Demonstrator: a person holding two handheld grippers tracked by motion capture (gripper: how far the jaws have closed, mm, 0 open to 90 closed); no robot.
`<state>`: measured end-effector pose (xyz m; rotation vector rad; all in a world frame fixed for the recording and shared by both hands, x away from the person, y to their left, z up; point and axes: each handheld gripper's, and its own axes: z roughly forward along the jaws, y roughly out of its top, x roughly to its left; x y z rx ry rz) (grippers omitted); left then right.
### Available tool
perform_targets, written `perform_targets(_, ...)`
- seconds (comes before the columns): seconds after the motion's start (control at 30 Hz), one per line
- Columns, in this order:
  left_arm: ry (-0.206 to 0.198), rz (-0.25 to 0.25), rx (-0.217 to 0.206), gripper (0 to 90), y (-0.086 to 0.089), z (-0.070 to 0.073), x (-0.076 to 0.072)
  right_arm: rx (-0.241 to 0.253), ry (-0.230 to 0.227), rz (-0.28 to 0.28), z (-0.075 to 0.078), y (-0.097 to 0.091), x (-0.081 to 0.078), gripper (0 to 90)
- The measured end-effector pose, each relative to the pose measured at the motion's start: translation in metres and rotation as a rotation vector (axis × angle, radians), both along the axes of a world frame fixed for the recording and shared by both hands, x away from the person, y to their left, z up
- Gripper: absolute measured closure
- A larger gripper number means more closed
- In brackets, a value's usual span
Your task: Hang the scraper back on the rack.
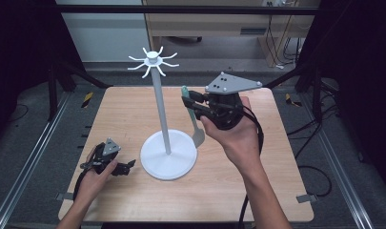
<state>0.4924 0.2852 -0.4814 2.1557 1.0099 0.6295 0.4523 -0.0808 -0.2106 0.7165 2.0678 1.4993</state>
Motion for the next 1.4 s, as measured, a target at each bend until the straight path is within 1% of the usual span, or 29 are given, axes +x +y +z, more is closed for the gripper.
perform_targets(0.07,0.000,0.002,-0.003,3.7,0.000,0.000,0.000,0.007,-0.005,0.010,0.005,0.004,-0.001,74.5)
perform_targets(0.1,0.000,0.002,-0.003,3.7,0.000,0.000,0.000,0.007,-0.005,0.010,0.005,0.004,-0.001,74.5)
perform_targets(0.13,0.000,0.002,-0.003,3.7,0.000,0.000,0.000,0.012,-0.019,0.020,0.010,0.009,-0.001,74.6)
perform_targets(0.23,0.000,0.001,-0.003,3.7,0.000,0.000,0.000,0.017,-0.028,0.019,0.014,0.012,-0.002,74.5)
perform_targets(0.3,0.001,0.001,-0.003,3.7,0.000,0.000,0.000,0.022,-0.036,0.033,0.020,0.017,-0.003,74.5)
perform_targets(0.37,0.000,0.000,-0.003,3.7,0.000,0.000,0.000,0.012,-0.039,0.034,0.023,0.020,-0.004,74.5)
perform_targets(0.53,0.003,-0.001,-0.003,3.7,0.000,0.000,0.000,0.017,-0.042,0.039,0.029,0.023,-0.005,74.5)
perform_targets(0.63,0.004,-0.002,-0.003,3.7,-0.001,0.000,0.000,0.005,-0.035,0.036,0.031,0.025,-0.004,74.5)
perform_targets(1.0,0.005,-0.003,-0.005,3.7,-0.001,0.000,0.000,0.002,-0.024,0.033,0.033,0.030,-0.001,74.4)
perform_targets(1.4,0.004,-0.005,-0.003,3.7,-0.001,0.000,0.000,0.003,-0.006,0.029,0.032,0.036,0.007,74.4)
